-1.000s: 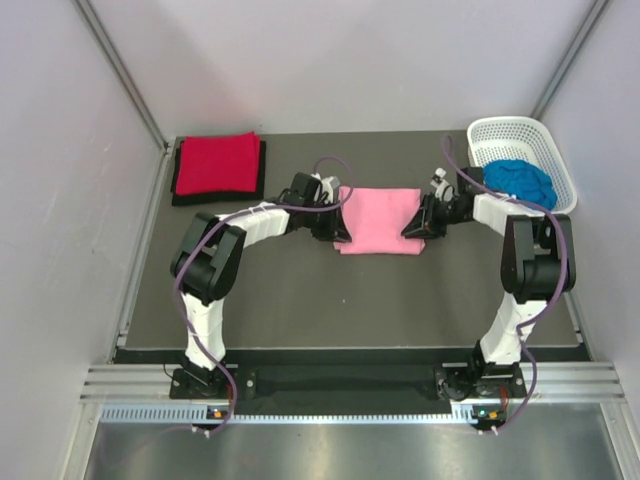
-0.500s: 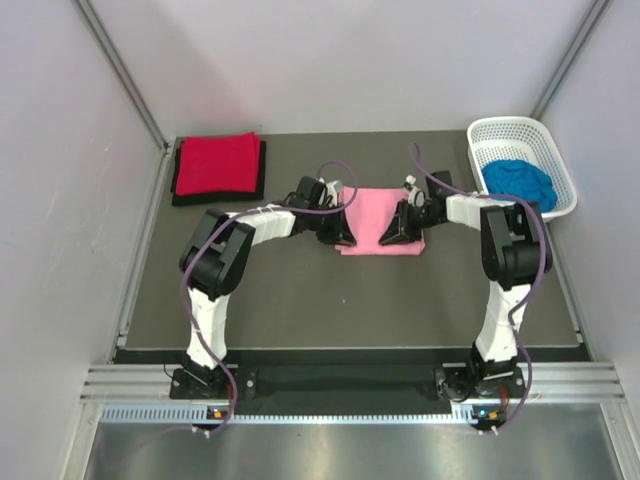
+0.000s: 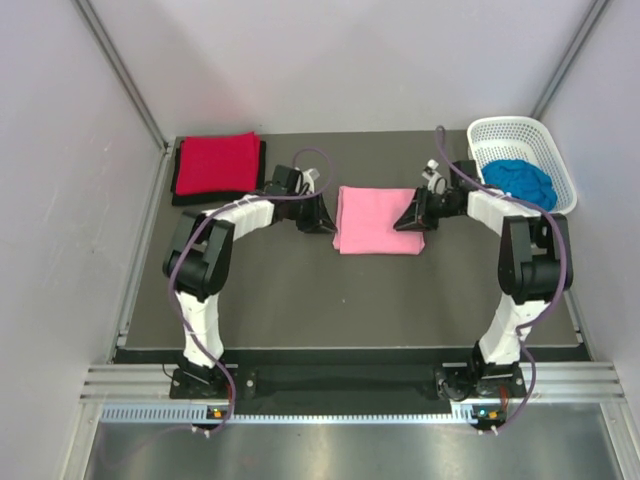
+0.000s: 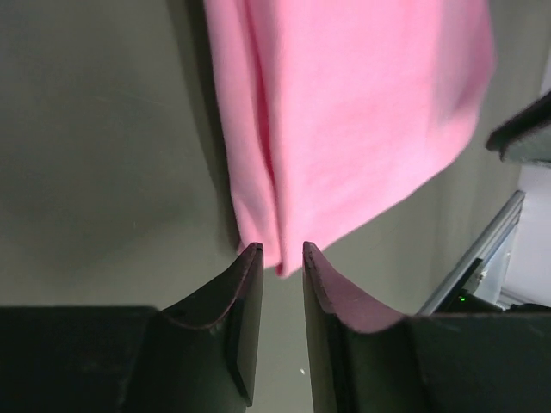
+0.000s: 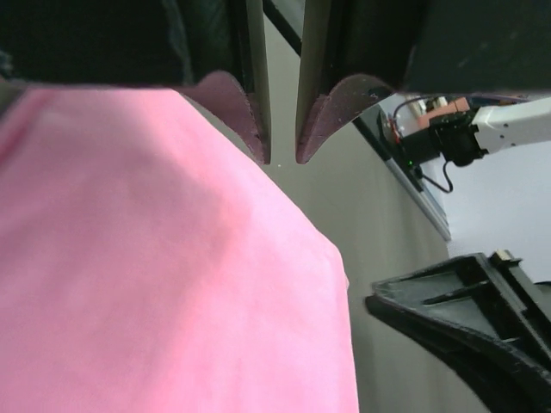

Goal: Fold and stack the t-shirts
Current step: Fold the tshirt, then neatly place the folded tshirt to the corner

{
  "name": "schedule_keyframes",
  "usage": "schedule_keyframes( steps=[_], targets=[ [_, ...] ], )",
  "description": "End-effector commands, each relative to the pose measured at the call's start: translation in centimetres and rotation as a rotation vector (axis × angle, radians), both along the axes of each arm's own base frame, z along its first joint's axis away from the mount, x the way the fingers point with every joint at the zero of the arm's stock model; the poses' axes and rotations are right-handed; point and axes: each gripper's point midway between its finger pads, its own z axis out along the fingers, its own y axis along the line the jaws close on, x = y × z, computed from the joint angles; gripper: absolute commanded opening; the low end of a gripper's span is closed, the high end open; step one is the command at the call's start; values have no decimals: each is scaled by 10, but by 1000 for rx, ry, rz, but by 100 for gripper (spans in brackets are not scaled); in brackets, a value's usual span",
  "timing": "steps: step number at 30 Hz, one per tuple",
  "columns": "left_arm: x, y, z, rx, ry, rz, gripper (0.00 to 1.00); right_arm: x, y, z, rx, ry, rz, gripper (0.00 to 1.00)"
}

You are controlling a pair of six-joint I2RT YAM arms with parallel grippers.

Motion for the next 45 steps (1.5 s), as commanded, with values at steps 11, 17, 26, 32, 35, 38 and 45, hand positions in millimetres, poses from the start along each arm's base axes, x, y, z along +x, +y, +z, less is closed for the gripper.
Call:
schedule_keyframes(
  steps=[11,17,26,32,35,38,45],
  targets=[
    [-15,24,110,-115,-187,16,32,14,-68,-47,-26,51,-168,20],
    [12,38,118,-90,-285,80,44,21,-76,-22,-20,3,-199,21],
    [60,13,78,-142,-261,33,51,7,-74,64,-47,-171,-226,49],
    [83,6,37,-123,-265,20,51,-1,-60,101,-28,-270,-205,55],
    [88,0,25,-149,-262,11,52,-4,-49,113,-12,-305,-187,55],
    [87,-9,14,-164,-233,-2,52,-5,-42,117,-6,-318,-170,56],
    [84,-17,-9,-155,-209,-1,53,-4,-27,116,13,-326,-131,56]
  ],
)
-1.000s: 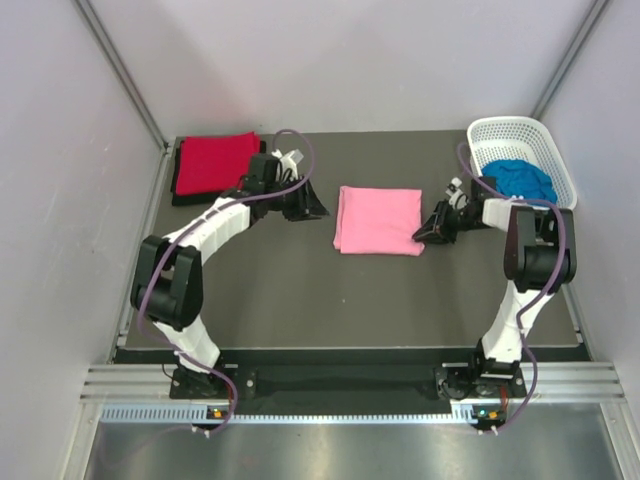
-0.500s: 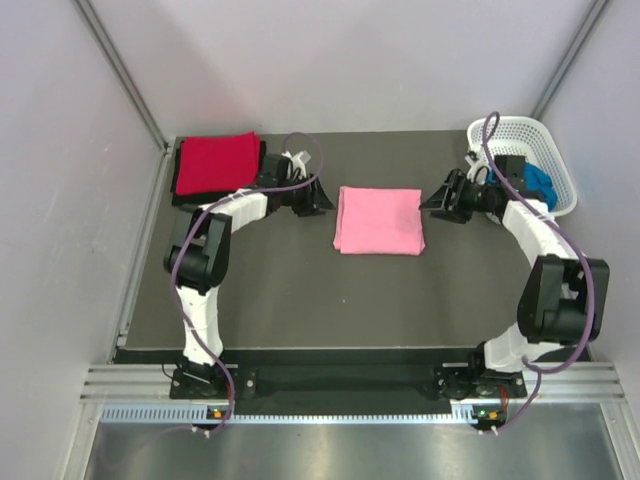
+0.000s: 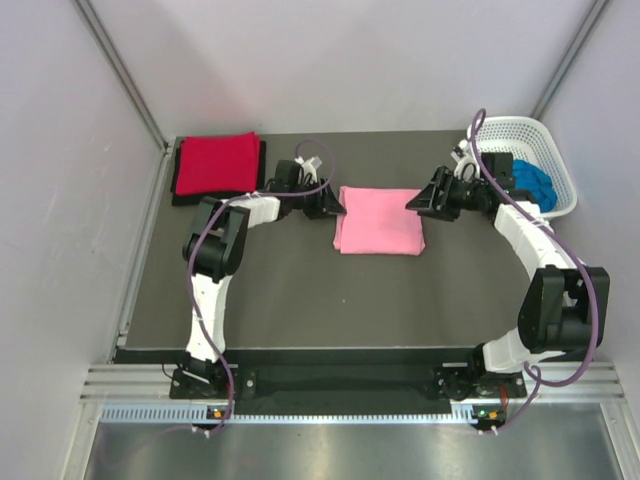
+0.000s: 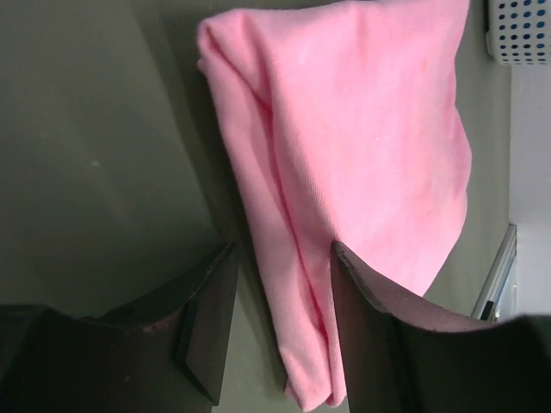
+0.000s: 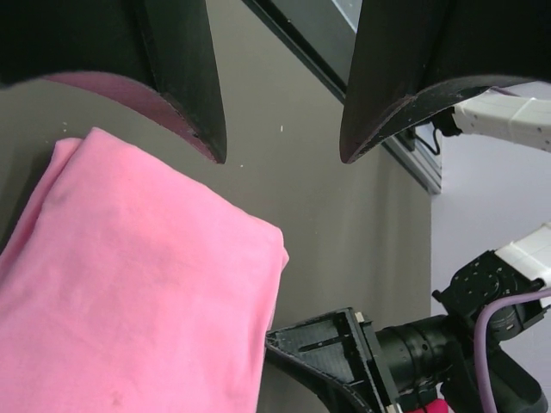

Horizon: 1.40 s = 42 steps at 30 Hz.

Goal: Fold and stack the t-shirts
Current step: Neatly place the folded tshirt to the corner

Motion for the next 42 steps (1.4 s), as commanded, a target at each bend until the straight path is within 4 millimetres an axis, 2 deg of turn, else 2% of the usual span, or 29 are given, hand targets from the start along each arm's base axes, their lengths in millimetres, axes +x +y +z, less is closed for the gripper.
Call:
schedule_keyframes(
  steps=[1,4,13,15,17,21,24,29,36,40,41,42],
  targets=[
    [9,-9,-1,-35,-31,-4,53,6,8,16,14,-72,26,56],
    [10,-13,-3,-62,-21,-6,58,6,7,13,8,-72,30,56],
    [9,-18,-19,-36,19,-2,59,4,8,10,13,-69,40,56],
    [7,-20,-15,-56,7,-10,67,5,9,11,17,-75,41,56],
    [5,-20,-13,-67,4,-17,70,6,8,12,18,-76,40,56],
    [7,-19,-15,-46,7,-11,66,6,10,12,20,-77,50,56],
    [8,-14,-29,11,39,10,64,3,12,17,31,-84,56,56],
    [-7,-17,-47,81,77,10,59,2,12,21,38,-97,55,56],
    [-19,-31,-56,82,128,-8,40,-1,13,21,49,-103,66,56],
    [-23,-38,-46,75,141,-33,18,-2,13,20,51,-101,71,56],
    [-21,-39,-40,71,136,-35,1,-3,14,21,52,-105,73,56],
    [-19,-39,-30,69,120,-37,0,-3,13,21,52,-106,72,56]
  ],
)
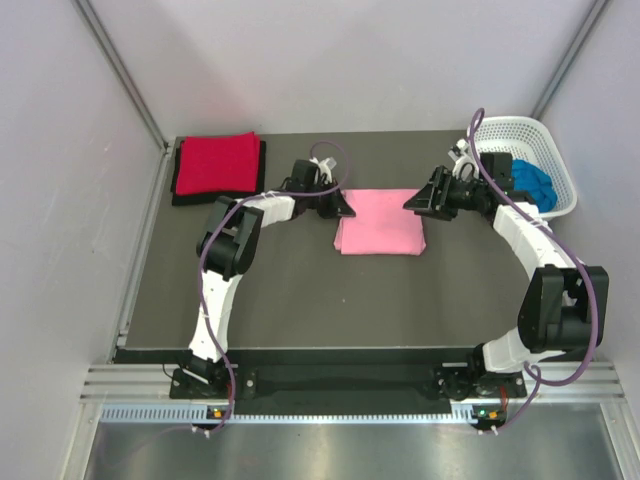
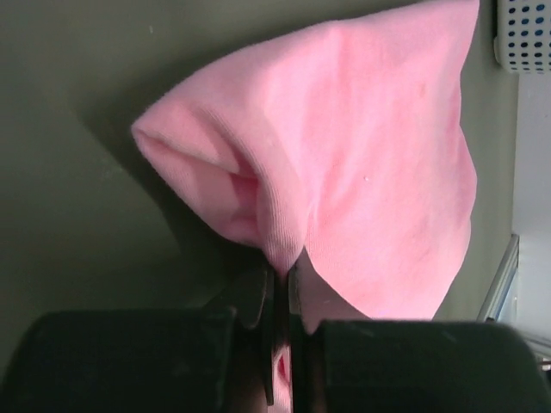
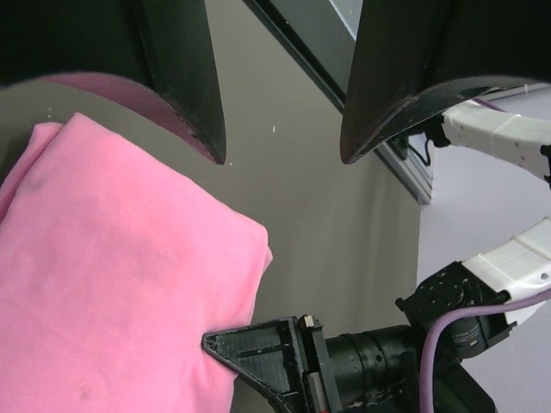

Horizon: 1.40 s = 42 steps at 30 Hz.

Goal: Fold and stack the t-shirts
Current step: Neatly place the folded tshirt to the corner

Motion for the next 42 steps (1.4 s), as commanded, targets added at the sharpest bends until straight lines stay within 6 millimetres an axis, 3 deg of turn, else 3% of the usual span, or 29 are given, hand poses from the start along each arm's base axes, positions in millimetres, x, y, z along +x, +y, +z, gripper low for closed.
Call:
schedule_keyframes(
  steps=[1,3,4,5,11,15,31,37,42],
  targets=[
    [-25,5,-16,90,120,-22,0,-2,5,16,16,-81,27,56],
    [-15,7,6,102,84,-21,0,-2,5,18,19,-87,29,56],
    [-19,18,5,144,130,-8,0,-3,5,18,20,-88,30,56],
    [-10,18,19,153,104,-2,0,-3,5,20,19,-91,29,56],
    [4,49,50,311,66,26,0,-4,6,25,26,-102,27,56],
    [11,71,65,343,42,37,0,-3,6,28,27,-112,26,57],
    [79,179,113,589,-167,210,0,8,9,28,76,-115,-5,57],
    [103,223,142,703,-263,311,0,17,10,24,89,-112,-20,57],
    [112,242,165,744,-341,335,0,24,15,15,105,-96,-19,57]
  ],
)
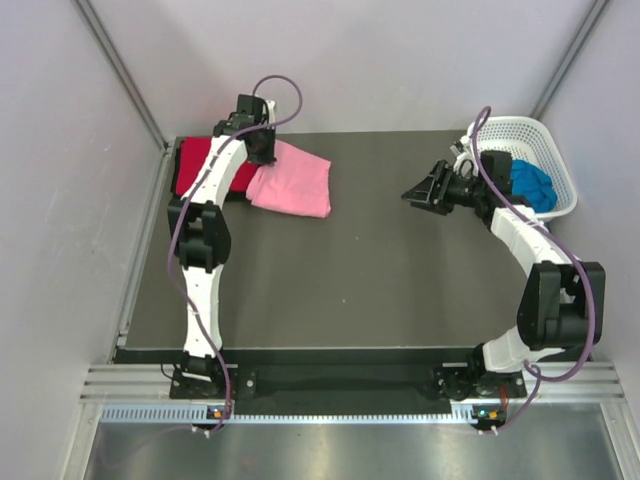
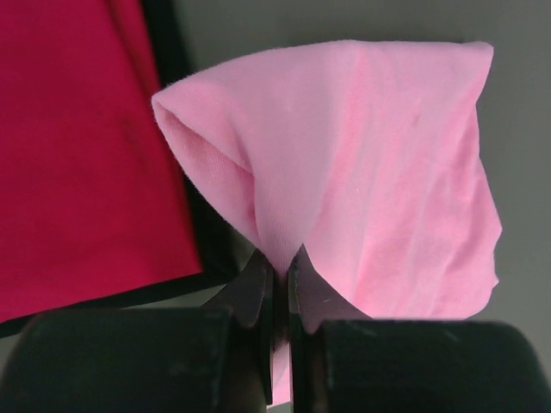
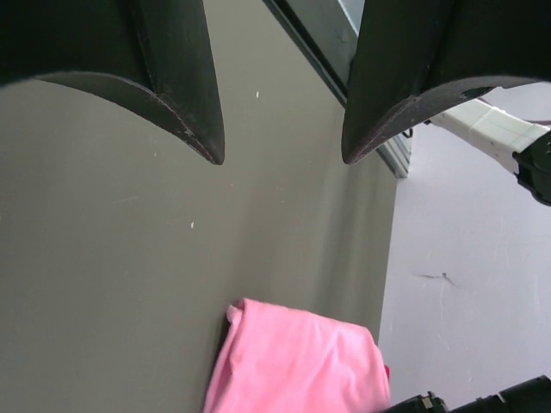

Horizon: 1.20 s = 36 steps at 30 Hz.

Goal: Fold and stack the t-shirts
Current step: Neatly place the folded tshirt to the corner

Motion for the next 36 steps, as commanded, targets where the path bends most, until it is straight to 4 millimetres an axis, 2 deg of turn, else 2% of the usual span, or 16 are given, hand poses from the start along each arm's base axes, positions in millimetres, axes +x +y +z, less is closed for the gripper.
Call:
schedule_keyframes(
  steps=[1,7,10,13,20,23,30,32,33,36],
  targets=[
    [16,38,62,115,-170,52,0,8,8,1,24,-39,22,57],
    [28,80,88,197,-260,110,0,13,11,-5,31,-34,30,57],
    [36,91,107,190,-330,126,0,14,12,-6,32,-37,32,57],
    [41,90,128,210,-393,89,0,16,11,-7,31,-36,31,57],
    [42,109,157,322,-459,72,0,18,12,-6,32,-44,33,57],
    [41,119,162,350,-468,71,0,19,12,-7,31,-47,32,57],
    [43,152,143,395,-423,96,0,20,11,-7,30,-49,29,57],
    [47,157,145,414,-444,106,0,22,11,-7,29,-49,28,57],
    [48,177,144,420,-441,139,0,22,11,-7,27,-50,27,57],
    [55,193,148,389,-479,163,0,25,9,-11,15,-48,20,57]
  ],
)
